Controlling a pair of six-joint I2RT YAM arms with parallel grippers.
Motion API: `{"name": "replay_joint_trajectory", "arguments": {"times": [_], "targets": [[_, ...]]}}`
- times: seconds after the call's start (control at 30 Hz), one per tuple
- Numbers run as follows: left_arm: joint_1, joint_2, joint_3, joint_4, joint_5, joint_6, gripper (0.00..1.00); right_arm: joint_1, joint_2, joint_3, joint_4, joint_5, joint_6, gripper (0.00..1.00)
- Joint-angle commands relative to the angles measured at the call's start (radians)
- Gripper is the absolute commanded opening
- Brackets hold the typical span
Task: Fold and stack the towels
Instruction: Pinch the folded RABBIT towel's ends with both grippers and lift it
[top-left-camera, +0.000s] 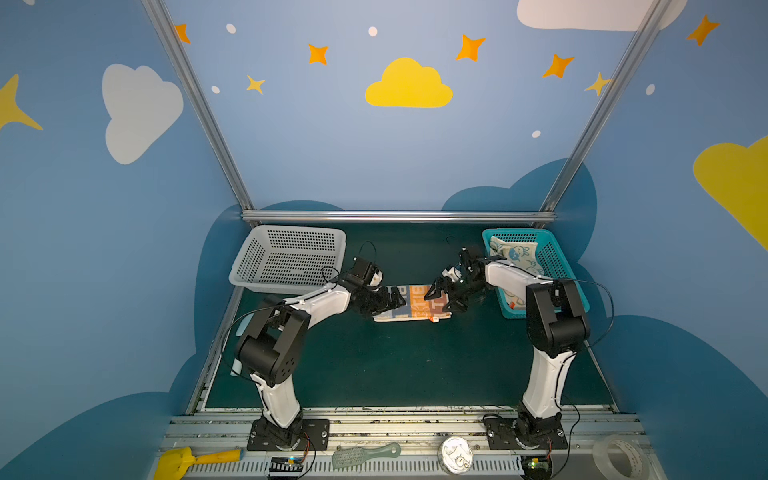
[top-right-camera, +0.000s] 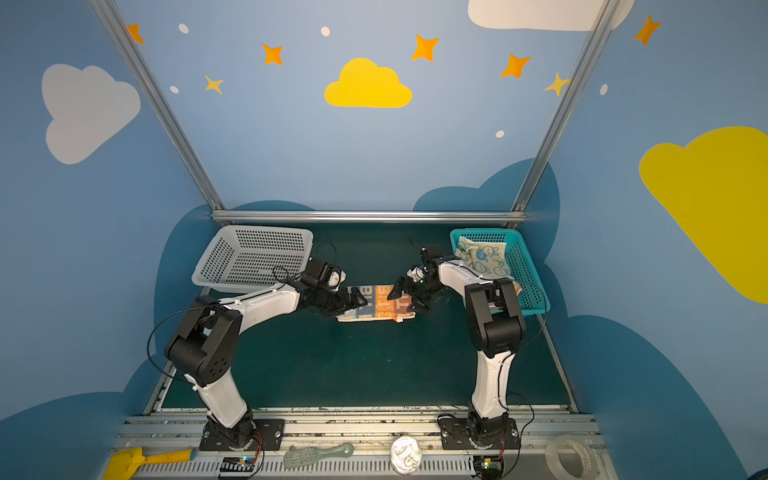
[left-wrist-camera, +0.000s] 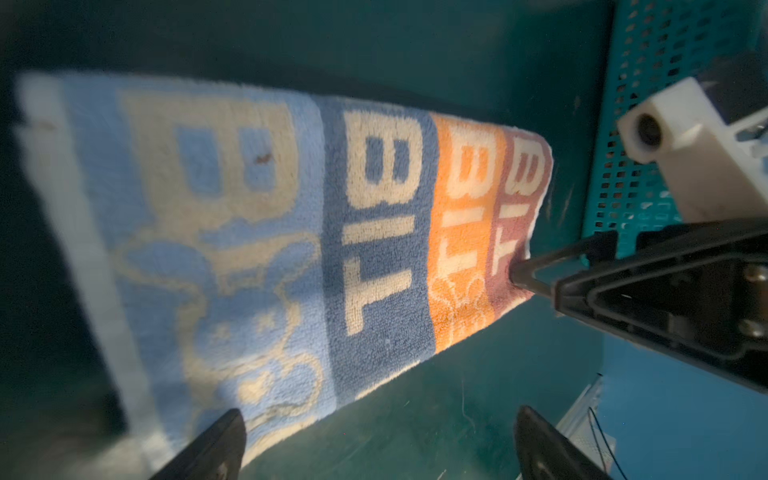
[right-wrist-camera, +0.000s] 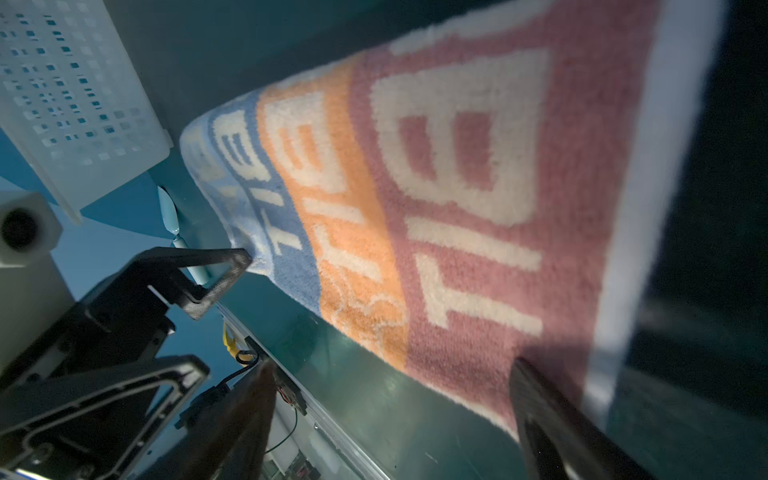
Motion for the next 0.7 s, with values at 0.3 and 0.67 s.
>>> {"name": "replay_joint_trajectory", "arguments": {"times": [0.3, 0.67], "targets": [[0.051, 0.176, 0.246, -0.324, -0.116, 0.155, 1.0, -0.023, -0.024, 0.069, -0.116, 0.156, -0.04, 0.89], [0.049, 0.27, 0.252, -0.304, -0.049, 0.163, 0.99, -0.018, 0.089, 0.064, -0.07, 0.19, -0.017, 0.89]]}}
